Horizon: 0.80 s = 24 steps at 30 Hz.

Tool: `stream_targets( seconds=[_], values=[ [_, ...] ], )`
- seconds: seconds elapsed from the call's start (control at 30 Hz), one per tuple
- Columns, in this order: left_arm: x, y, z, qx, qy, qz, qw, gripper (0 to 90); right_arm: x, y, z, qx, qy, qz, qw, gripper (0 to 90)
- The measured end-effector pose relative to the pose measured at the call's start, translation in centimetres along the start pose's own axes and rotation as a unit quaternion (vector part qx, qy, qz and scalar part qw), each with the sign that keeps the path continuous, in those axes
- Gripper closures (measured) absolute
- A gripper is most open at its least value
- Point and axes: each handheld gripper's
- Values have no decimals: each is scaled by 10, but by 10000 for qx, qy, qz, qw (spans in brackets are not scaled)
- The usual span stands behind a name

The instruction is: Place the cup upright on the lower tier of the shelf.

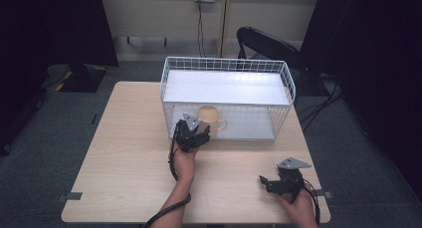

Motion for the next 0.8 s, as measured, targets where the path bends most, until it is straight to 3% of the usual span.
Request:
stream_targets(
  seconds=[0.17,0.33,0.8],
  values=[
    [4,-1,-5,-61,-45,67,9999,477,0,0,0,-1,0,0,10000,138],
    [4,-2,-8,-90,-26,9,10000,541,0,0,0,0,0,0,10000,138],
    [3,2,-11,-169,-34,27,9998,580,0,0,0,0,-1,0,10000,138]
  ],
)
Point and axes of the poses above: each handheld gripper's, and its own axes: z roughly backward along the jaws, y roughly out of its top, x roughly to its right, and after that the axes turned 13 degrees about y, right-handed
